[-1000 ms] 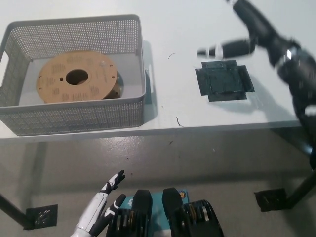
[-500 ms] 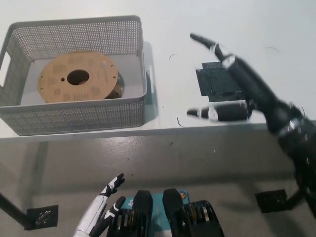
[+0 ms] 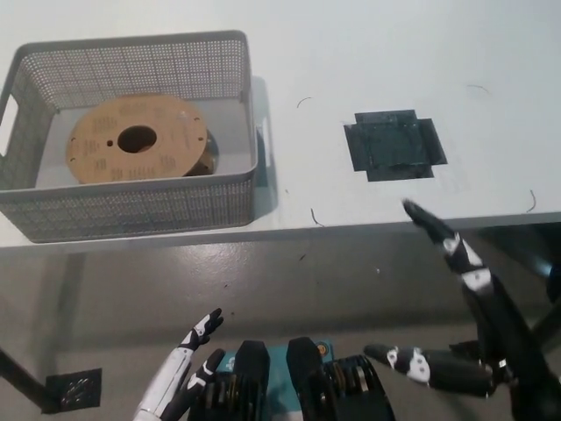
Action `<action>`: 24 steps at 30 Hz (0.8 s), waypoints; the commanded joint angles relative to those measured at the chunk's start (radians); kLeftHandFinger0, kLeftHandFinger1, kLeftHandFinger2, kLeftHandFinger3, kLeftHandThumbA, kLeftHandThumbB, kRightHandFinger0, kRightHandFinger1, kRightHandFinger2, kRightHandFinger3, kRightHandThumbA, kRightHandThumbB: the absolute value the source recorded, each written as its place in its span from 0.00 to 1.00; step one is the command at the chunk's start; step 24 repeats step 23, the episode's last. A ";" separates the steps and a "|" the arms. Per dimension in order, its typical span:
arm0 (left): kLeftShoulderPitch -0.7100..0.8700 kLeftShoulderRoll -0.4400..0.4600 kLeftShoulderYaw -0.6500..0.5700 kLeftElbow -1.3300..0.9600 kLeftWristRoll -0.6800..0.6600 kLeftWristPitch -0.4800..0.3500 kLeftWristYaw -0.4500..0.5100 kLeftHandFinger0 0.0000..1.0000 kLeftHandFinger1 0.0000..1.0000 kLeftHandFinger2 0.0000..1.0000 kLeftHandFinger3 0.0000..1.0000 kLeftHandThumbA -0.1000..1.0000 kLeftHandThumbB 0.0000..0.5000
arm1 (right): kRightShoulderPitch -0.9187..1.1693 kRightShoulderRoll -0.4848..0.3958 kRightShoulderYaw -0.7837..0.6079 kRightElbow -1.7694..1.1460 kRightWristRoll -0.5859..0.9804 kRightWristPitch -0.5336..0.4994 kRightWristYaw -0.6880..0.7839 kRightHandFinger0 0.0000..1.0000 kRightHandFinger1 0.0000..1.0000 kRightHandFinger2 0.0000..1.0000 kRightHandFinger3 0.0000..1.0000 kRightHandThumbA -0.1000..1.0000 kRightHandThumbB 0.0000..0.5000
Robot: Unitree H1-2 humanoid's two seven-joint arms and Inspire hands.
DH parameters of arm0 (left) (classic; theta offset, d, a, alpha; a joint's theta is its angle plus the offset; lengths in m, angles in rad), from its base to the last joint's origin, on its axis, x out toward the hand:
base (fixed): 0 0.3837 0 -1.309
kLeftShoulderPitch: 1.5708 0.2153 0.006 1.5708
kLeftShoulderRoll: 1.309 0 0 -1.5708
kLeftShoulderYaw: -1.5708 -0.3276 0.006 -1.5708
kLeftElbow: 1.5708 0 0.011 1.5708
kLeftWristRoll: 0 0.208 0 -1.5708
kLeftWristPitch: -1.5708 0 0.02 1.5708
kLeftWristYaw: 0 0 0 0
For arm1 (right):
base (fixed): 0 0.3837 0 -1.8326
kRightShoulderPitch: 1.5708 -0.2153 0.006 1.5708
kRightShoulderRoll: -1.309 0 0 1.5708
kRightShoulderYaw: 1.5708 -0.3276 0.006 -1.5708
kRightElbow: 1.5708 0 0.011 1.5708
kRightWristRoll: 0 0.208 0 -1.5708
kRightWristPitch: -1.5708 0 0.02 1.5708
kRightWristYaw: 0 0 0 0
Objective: Use the right hand to pick up a 3d printing filament and place it into a container on the left side
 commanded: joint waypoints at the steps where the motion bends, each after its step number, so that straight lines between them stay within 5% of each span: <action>1: -0.002 -0.012 -0.003 -0.022 -0.008 -0.045 0.041 1.00 1.00 1.00 1.00 1.00 0.44 | 0.042 0.062 -0.024 0.124 0.033 -0.209 -0.068 1.00 1.00 1.00 1.00 1.00 0.55; 9: 0.000 -0.012 -0.005 -0.019 -0.003 -0.045 0.043 1.00 1.00 1.00 1.00 1.00 0.46 | 0.058 0.134 -0.028 0.461 0.037 -0.310 -0.069 1.00 1.00 1.00 1.00 1.00 0.47; 24: 0.014 -0.012 -0.008 -0.024 -0.005 -0.045 0.069 1.00 1.00 1.00 1.00 1.00 0.43 | -0.019 0.109 -0.004 0.728 -0.065 -0.291 -0.060 1.00 1.00 1.00 1.00 1.00 0.54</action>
